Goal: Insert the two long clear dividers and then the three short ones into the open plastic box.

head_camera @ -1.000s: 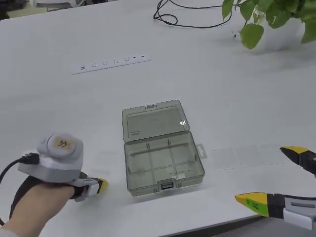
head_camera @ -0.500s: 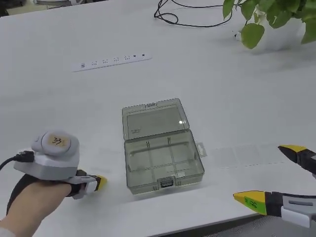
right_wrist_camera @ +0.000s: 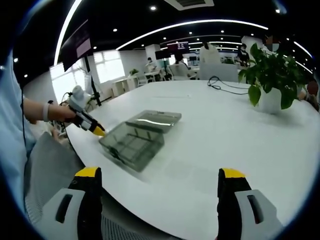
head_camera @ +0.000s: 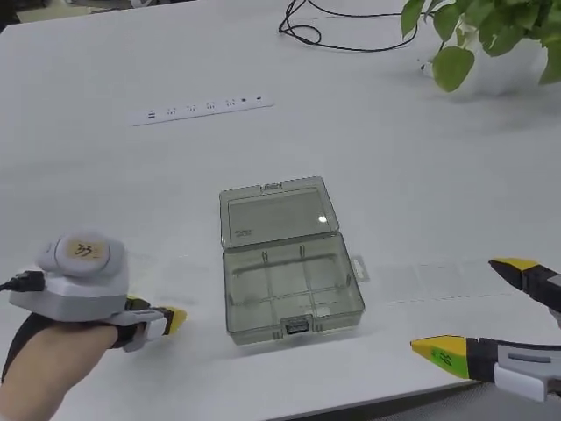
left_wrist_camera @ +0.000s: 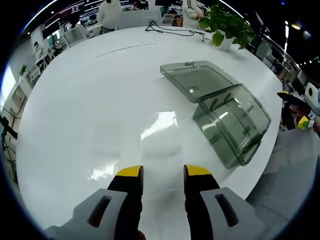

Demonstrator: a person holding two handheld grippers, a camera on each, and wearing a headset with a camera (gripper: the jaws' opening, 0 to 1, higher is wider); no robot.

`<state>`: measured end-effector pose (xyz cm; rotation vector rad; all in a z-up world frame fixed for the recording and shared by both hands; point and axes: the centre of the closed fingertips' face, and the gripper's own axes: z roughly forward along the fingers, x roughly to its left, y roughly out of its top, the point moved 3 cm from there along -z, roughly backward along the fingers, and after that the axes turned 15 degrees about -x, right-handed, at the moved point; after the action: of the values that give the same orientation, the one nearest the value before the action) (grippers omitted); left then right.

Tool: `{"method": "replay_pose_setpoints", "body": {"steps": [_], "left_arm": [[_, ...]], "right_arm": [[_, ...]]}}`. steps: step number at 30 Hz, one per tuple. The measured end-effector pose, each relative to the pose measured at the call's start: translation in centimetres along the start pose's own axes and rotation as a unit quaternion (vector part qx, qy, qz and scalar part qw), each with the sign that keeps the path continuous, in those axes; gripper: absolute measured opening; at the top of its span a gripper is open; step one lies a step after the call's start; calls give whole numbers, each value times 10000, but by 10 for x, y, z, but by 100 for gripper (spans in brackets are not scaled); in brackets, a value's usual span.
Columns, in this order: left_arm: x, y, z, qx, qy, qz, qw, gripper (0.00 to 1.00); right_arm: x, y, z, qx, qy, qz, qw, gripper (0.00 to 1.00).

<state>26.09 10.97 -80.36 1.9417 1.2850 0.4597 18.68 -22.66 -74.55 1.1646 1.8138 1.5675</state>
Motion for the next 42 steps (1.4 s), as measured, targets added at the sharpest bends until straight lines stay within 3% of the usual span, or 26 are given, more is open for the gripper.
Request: {"method": "replay_pose_setpoints", "body": {"steps": [8, 17, 24, 28, 36, 42], "left_arm": [[-3, 19, -5, -312, -64, 9, 9995, 30], [-14, 51, -14, -806, -191, 12, 9966, 30], [-33, 78, -19, -1221, -397, 119, 9917, 30], [-46, 87, -19, -1337, -541, 139, 9894, 30], [-75, 101, -17, -1529, -828, 250, 9844, 30], [-94, 110, -17, -1693, -1029, 263, 9798, 30]], "right_arm": [[-2, 11, 9, -112, 13, 125, 9999, 93], [1, 23, 24, -199, 71, 165, 9996, 87], [6, 40, 39, -376, 114, 337, 9987, 81], [14, 54, 51, -531, 185, 473, 9973, 76], [30, 70, 75, -796, 347, 976, 9914, 62], [43, 78, 90, -1017, 470, 1642, 9801, 53]]}}
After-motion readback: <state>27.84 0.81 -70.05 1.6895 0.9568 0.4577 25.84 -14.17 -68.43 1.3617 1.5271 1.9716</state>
